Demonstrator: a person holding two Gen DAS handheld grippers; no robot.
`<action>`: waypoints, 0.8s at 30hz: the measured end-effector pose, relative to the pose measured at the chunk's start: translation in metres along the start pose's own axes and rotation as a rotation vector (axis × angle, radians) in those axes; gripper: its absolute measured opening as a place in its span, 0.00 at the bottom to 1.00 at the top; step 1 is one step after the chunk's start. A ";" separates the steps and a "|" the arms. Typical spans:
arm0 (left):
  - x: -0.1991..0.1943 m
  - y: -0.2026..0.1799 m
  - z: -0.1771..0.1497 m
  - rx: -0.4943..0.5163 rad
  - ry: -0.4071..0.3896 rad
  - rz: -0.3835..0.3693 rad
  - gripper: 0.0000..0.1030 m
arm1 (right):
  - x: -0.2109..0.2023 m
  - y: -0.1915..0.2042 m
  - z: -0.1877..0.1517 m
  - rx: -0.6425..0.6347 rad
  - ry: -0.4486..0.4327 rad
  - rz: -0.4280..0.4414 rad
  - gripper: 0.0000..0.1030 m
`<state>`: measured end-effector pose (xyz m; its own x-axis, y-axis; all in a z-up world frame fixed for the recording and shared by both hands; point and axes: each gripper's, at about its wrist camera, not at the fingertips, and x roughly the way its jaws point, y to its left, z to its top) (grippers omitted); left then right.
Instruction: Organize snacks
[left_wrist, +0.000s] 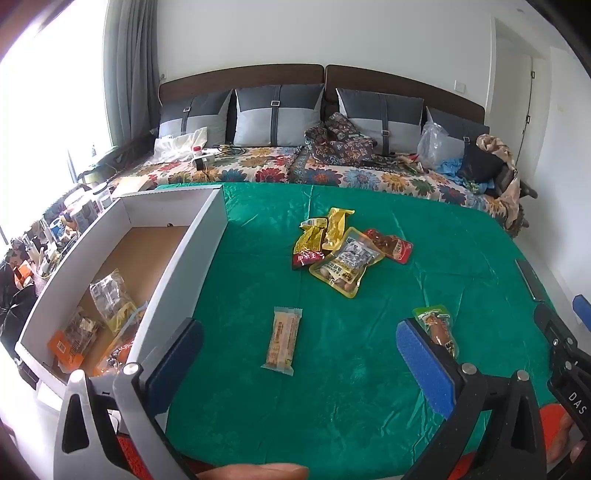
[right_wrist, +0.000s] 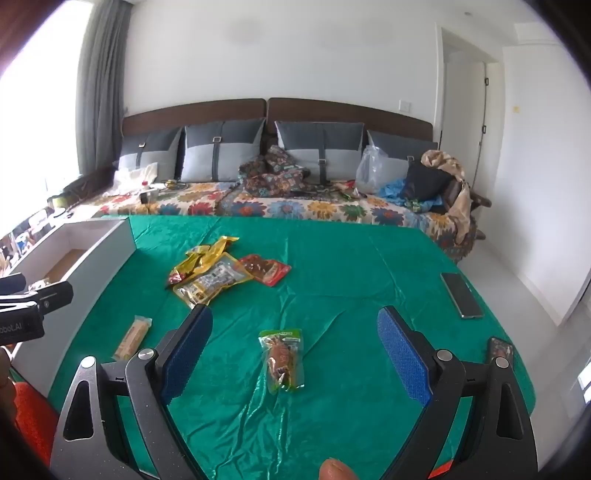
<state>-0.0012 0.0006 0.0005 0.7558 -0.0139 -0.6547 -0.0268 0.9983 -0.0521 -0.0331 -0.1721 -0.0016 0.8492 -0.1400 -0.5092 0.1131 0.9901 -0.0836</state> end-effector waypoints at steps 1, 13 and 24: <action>-0.001 -0.001 -0.001 0.003 -0.001 0.003 1.00 | 0.000 0.000 0.000 -0.001 0.000 0.000 0.90; 0.002 -0.002 -0.005 0.040 0.020 0.028 1.00 | 0.003 0.008 -0.001 -0.008 -0.002 0.008 0.90; 0.003 -0.002 -0.007 0.051 0.020 0.042 1.00 | 0.003 0.010 -0.003 -0.012 0.013 0.016 0.90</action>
<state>-0.0036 -0.0016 -0.0068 0.7415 0.0274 -0.6704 -0.0246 0.9996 0.0138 -0.0311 -0.1629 -0.0068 0.8442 -0.1240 -0.5215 0.0927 0.9920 -0.0857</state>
